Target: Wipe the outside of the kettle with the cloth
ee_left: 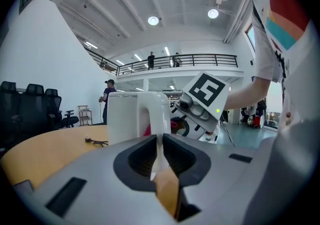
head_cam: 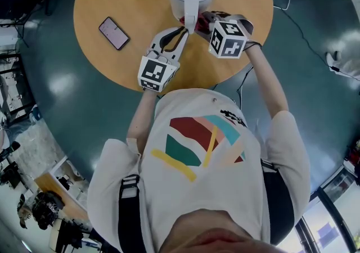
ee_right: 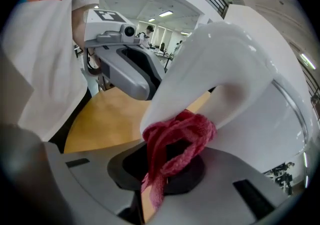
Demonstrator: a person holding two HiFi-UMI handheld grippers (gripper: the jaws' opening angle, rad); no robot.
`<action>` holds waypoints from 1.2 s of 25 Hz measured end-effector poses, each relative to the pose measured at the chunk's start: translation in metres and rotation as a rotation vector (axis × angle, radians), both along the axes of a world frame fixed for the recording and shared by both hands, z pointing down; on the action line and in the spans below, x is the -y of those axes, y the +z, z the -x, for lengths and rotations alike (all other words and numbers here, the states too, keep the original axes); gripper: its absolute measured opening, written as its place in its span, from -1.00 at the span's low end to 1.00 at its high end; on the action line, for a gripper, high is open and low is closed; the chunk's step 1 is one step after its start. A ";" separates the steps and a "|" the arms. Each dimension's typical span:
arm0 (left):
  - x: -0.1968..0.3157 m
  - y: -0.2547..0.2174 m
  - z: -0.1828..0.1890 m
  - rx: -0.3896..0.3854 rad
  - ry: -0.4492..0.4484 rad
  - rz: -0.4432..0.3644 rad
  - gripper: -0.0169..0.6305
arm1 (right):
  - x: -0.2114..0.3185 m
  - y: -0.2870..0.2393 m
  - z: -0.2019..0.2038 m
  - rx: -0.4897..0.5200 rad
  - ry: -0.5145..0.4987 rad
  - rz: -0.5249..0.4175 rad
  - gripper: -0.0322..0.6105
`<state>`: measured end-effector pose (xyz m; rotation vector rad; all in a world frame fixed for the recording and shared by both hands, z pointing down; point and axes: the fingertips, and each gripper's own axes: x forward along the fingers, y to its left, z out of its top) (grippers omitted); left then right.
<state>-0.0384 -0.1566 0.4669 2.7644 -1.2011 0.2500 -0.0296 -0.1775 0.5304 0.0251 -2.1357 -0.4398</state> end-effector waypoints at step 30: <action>-0.001 -0.001 -0.003 -0.022 0.019 0.003 -0.68 | 0.030 -0.039 -0.006 0.201 0.464 -0.019 -0.78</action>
